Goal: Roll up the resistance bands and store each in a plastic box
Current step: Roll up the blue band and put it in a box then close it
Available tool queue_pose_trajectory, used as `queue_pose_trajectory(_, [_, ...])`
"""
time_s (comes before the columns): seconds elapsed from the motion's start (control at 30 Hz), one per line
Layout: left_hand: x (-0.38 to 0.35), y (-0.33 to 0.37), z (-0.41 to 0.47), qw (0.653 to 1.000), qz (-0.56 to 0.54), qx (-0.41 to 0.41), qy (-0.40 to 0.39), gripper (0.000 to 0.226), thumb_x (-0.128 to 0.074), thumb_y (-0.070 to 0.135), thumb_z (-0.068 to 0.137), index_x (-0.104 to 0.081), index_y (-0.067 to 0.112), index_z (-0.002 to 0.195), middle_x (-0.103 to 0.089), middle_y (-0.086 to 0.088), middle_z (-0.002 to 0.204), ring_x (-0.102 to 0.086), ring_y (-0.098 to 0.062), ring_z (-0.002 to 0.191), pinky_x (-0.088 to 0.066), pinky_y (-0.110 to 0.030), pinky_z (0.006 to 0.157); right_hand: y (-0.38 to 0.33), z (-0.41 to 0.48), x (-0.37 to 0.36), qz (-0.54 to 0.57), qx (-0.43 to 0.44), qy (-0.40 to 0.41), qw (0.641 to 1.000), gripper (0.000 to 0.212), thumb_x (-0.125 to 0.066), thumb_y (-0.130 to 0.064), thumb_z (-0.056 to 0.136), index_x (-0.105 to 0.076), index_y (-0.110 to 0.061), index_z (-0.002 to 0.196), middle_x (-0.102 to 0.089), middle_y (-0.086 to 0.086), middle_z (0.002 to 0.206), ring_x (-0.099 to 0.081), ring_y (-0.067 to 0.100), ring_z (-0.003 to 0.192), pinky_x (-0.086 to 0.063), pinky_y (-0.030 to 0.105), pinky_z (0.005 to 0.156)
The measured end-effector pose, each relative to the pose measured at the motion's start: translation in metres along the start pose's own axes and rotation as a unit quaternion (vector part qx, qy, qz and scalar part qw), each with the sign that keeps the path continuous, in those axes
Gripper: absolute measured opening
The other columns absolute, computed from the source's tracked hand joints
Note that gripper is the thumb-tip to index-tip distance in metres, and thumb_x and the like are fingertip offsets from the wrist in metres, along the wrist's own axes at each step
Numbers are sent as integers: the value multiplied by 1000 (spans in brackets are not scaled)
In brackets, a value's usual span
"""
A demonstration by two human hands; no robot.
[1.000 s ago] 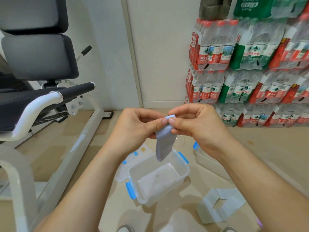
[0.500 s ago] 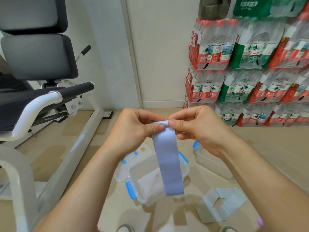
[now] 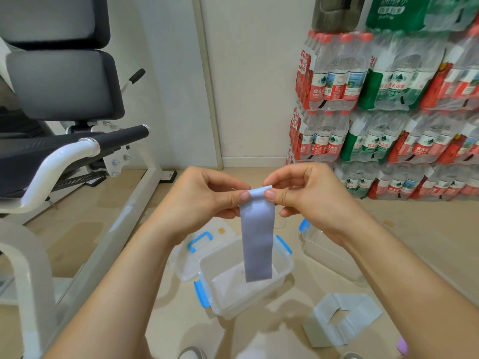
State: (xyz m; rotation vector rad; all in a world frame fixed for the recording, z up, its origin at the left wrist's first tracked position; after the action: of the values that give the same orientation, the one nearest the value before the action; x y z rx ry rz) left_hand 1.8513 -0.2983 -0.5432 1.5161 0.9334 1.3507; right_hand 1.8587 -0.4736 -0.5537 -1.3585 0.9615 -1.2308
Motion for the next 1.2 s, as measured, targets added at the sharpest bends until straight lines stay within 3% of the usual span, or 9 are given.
queue_pose_trajectory(0.1, [0, 1, 0, 1000, -18, -5, 22, 14, -77, 2, 73, -75, 14, 80, -75, -5, 74, -71, -15, 69, -59, -26, 67, 0, -1, -2, 42, -1, -15, 999, 15, -69, 7, 79, -69, -7, 83, -65, 8, 81, -62, 10, 59, -55, 22, 60])
queue_pose_trajectory(0.27, [-3, 2, 1, 998, -54, -14, 34, 21, -76, -9, 68, -72, 11, 74, -69, -7, 69, -66, -18, 65, -60, -32, 70, 0, 0, 0, 24, 3, -9, 1000, 22, -72, 6, 73, -72, -17, 76, -70, 4, 81, -65, 16, 73, -52, 53, 84])
queue_pose_trajectory(0.4, [-5, 1, 2, 997, -65, -12, 30, 23, -75, -11, 68, -69, 10, 73, -68, -2, 66, -65, -20, 64, -59, -33, 70, 3, 1, -1, 84, -18, -28, 996, 23, -68, 7, 77, -73, -13, 87, -70, 9, 86, -65, 16, 79, -54, 36, 82])
queue_pose_trajectory(0.57, [-5, 1, 2, 997, -77, -14, 25, 26, -72, -15, 68, -67, 10, 72, -66, 1, 65, -60, -19, 58, -57, -29, 63, 9, 1, -2, 99, -73, -42, 991, 21, -70, -1, 79, -71, -7, 100, -68, 14, 99, -63, 13, 79, -50, 18, 58])
queue_pose_trajectory(0.8, [-8, 3, 2, 998, -42, -40, 33, 25, -76, -12, 67, -67, 10, 73, -65, 1, 67, -59, -16, 56, -56, -26, 62, 9, -1, -3, 120, -78, -69, 987, 19, -64, -7, 87, -71, -6, 104, -72, 13, 104, -67, 15, 87, -53, 22, 62])
queue_pose_trajectory(0.9, [-9, 7, 1, 998, -3, -57, 21, 27, -78, -8, 65, -66, 14, 75, -63, 4, 71, -57, -16, 57, -51, -29, 64, 8, 1, -3, 122, -54, -46, 990, 17, -64, -6, 86, -71, -4, 101, -73, 10, 94, -67, 12, 82, -52, 18, 61])
queue_pose_trajectory(1.0, [-16, 12, -4, 996, 15, -72, -56, 43, -81, -5, 63, -67, 22, 95, -58, 4, 85, -59, -18, 70, -53, -43, 70, 8, 2, -1, 127, -46, -49, 990, 18, -66, -4, 84, -71, -10, 99, -73, 11, 88, -67, 13, 78, -51, 20, 63])
queue_pose_trajectory(1.1, [-20, 16, -7, 987, 41, -91, -122, 63, -84, 1, 62, -63, 30, 114, -66, 9, 107, -63, -16, 88, -57, -33, 71, 5, 0, -3, 147, -51, -96, 983, 33, -66, -1, 81, -65, -8, 112, -72, 14, 88, -66, 17, 80, -51, 24, 69])
queue_pose_trajectory(1.2, [-19, 20, -10, 983, 48, -105, -142, 59, -87, 5, 59, -67, 28, 109, -71, 9, 104, -66, -22, 98, -56, -27, 72, 4, 0, -5, 158, -53, -122, 978, 45, -72, -6, 71, -63, -8, 115, -72, 10, 87, -65, 18, 79, -50, 26, 69])
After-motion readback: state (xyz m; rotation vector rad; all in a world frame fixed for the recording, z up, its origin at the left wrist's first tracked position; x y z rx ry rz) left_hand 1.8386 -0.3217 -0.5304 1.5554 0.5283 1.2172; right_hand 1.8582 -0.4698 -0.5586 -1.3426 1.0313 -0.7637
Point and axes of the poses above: each hand's wrist, its own z-axis towards the middle knuckle, its own x-axis out of the back of the hand, y = z × x, the point moved 4 cm from there along z, towards the middle knuckle
